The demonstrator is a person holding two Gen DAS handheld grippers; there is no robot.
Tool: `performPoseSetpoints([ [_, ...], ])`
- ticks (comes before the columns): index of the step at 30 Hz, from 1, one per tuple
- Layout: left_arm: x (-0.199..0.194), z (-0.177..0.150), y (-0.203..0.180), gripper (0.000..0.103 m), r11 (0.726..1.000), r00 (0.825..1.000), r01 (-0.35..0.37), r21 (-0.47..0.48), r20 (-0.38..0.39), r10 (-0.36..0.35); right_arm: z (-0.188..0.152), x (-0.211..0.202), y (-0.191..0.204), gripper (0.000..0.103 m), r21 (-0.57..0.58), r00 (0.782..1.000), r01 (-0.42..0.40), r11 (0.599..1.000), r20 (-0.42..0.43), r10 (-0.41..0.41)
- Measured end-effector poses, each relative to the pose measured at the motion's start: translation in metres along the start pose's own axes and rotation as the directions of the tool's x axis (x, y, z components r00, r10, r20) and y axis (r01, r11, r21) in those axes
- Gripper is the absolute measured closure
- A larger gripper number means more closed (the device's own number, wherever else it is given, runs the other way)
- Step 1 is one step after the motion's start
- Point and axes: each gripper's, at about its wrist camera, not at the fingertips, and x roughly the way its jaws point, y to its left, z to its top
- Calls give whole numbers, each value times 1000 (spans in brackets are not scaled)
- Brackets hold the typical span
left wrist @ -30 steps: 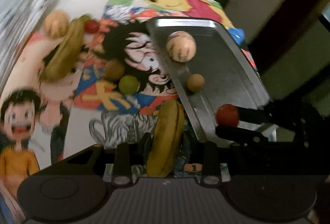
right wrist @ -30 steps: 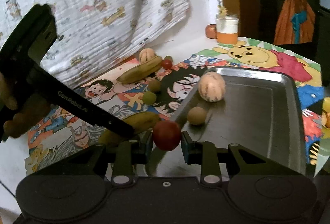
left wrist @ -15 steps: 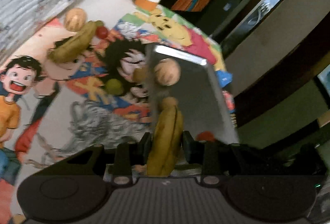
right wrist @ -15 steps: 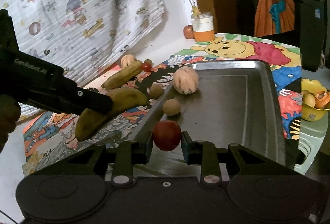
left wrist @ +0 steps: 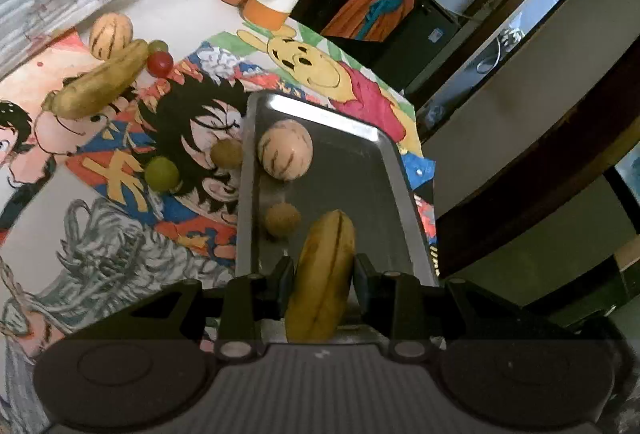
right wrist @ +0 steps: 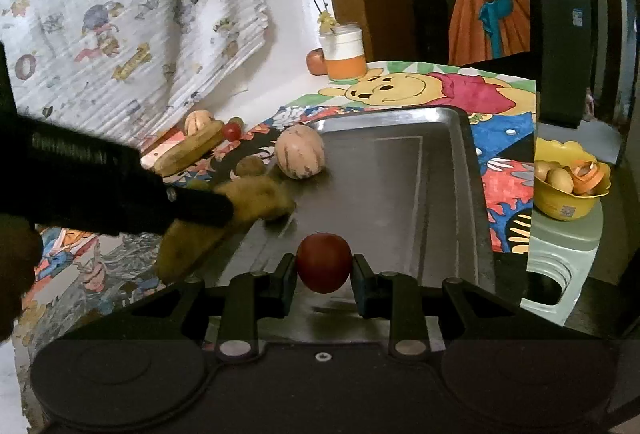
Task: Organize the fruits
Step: 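Carry the banana over the tray with the left tool while the right carries the tomato there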
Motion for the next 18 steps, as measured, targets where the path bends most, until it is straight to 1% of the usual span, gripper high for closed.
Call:
performPoseSetpoints([
  [4, 9, -12, -6, 68, 998, 999, -38, 57, 0, 38, -2, 3, 0, 72, -5, 1000, 25, 1000, -4, -25],
  [8, 11, -19, -11, 68, 990, 997, -71, 121, 40, 66, -3, 5, 2, 71, -21, 999, 40, 999, -9, -40],
  [11, 11, -23, -16, 68, 984, 996, -83, 159, 48, 76, -3, 6, 3, 71, -24, 999, 43, 999, -14, -43],
  [16, 13, -28, -15, 67, 981, 997, -78, 177, 37, 72, -3, 2, 3, 67, -18, 999, 43, 999, -12, -44],
  [18, 16, -30, -13, 67, 984, 997, -70, 166, 26, 67, -4, -2, 2, 63, -17, 999, 46, 999, -9, -46],
])
